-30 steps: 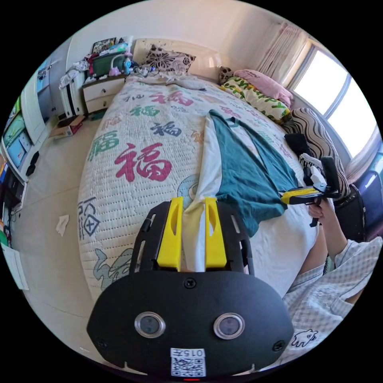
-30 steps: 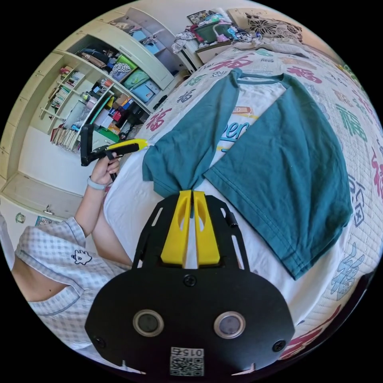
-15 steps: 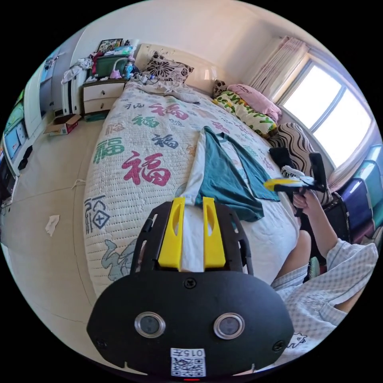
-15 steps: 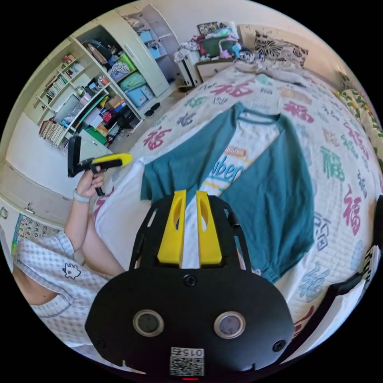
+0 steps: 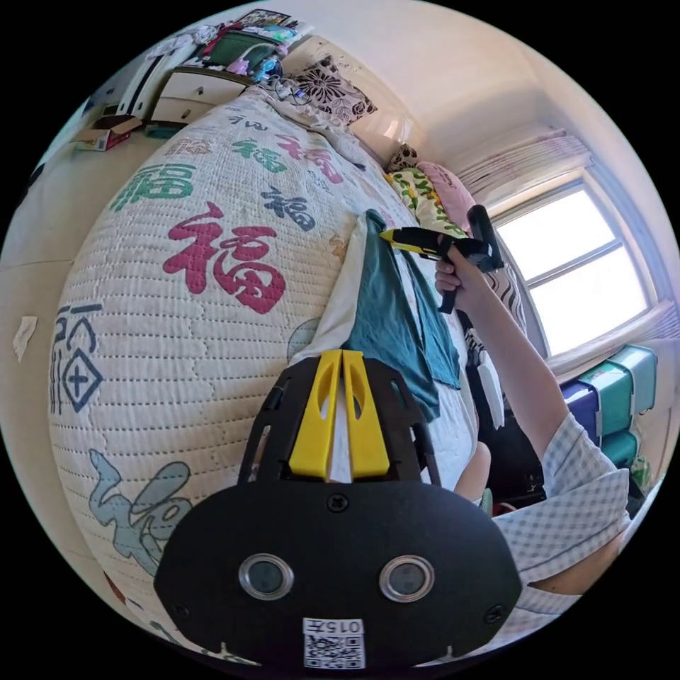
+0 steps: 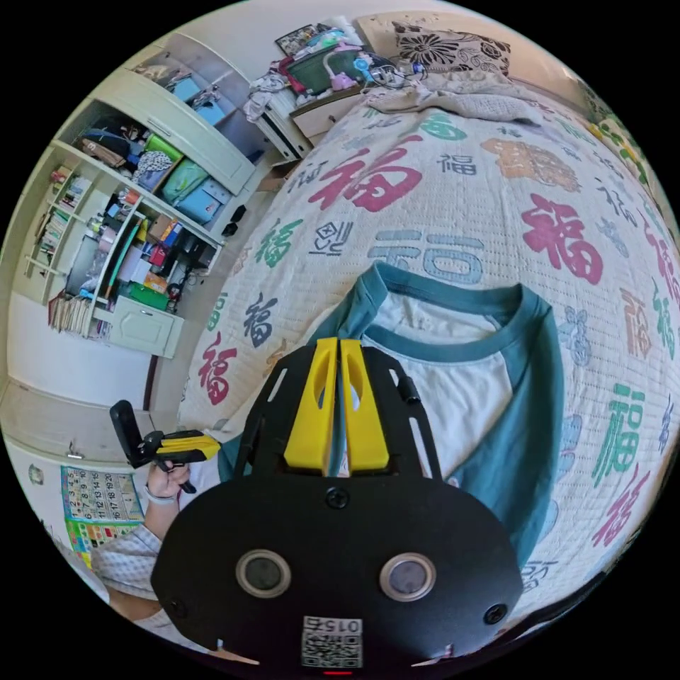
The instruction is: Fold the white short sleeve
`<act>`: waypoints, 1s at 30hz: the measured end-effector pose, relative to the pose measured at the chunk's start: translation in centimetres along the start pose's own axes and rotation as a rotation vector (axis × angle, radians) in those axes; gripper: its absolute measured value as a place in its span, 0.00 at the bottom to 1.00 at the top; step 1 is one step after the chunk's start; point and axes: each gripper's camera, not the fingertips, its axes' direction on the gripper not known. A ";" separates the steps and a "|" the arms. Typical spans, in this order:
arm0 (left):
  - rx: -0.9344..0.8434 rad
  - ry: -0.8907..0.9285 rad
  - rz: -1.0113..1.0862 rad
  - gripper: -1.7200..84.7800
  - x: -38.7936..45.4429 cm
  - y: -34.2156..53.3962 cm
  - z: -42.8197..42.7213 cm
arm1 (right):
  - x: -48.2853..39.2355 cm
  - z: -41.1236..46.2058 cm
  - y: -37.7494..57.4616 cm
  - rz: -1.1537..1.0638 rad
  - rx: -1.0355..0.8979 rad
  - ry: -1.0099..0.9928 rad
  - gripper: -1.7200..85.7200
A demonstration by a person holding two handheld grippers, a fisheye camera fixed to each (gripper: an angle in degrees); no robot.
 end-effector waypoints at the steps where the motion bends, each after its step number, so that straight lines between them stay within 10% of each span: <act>1: 0.025 -0.006 -0.003 0.02 -0.3 0.1 -0.9 | -0.2 0.1 -0.7 0.000 -0.005 0.002 0.02; 19: 0.158 -0.072 -0.108 0.06 -3.1 1.7 -6.6 | -3.0 1.5 -7.5 0.020 0.037 0.069 0.07; 30: -0.041 -0.182 0.101 0.12 2.5 1.3 -3.1 | -6.4 -2.3 6.0 -0.288 -0.165 -0.067 0.12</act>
